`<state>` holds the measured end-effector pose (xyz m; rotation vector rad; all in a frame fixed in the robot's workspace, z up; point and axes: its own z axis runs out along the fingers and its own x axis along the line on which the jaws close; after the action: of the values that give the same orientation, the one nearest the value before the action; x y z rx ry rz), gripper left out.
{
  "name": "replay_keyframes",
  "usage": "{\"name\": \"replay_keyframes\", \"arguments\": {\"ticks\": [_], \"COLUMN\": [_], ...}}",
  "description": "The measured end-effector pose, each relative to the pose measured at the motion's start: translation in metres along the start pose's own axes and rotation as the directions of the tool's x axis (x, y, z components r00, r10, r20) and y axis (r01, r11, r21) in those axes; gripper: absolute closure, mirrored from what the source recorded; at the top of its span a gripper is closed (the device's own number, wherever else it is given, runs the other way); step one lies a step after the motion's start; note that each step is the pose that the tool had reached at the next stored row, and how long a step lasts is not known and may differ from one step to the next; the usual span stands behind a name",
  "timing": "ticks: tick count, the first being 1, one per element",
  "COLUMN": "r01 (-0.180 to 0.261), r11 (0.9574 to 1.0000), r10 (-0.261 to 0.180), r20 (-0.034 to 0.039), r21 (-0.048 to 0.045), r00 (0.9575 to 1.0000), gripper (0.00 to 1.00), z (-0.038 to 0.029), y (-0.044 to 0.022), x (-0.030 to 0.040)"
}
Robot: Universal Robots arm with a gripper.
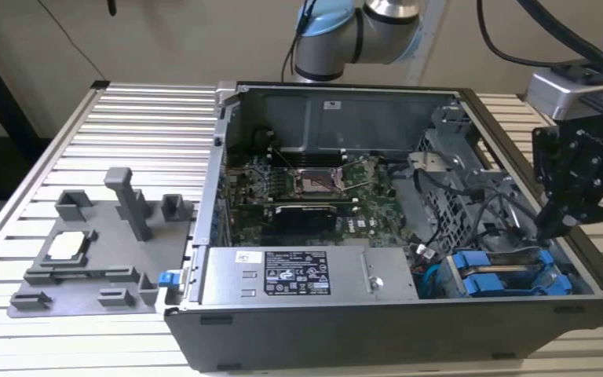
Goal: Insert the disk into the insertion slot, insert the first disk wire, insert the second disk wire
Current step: 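Insert the first disk wire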
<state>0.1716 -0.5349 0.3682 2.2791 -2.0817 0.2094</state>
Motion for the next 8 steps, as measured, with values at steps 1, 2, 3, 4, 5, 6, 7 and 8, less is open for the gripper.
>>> {"name": "replay_keyframes", "arguments": {"ticks": [1,2,3,4,5,6,7,8], "r01": [0.0,0.0,-0.001,-0.001,-0.001,-0.001,-0.001,-0.001], "r11": [1.0,1.0,1.0,1.0,1.0,1.0,1.0,1.0], "r10": [0.0,0.0,0.001,0.001,0.001,0.001,0.001,0.001], "r20": [0.0001,0.0,0.0,0.0,0.0,0.0,0.0001,0.0], "r21": [0.0,0.0,-0.0001,-0.0001,-0.0001,-0.0001,-0.0002,-0.0002], "r00": [1.0,1.0,1.0,1.0,1.0,1.0,1.0,1.0], "gripper": [0.81,0.81,0.81,0.81,0.81,0.81,0.81,0.81], "z": [0.0002,0.0002,0.0004,0.0005,0.0006,0.0007,0.0009,0.001], "y": [0.0016,0.0032,0.0048,0.0064,0.0079,0.0094,0.011,0.0123], "x": [0.0008,0.0017,0.0026,0.0033,0.0041,0.005,0.006,0.007]}}
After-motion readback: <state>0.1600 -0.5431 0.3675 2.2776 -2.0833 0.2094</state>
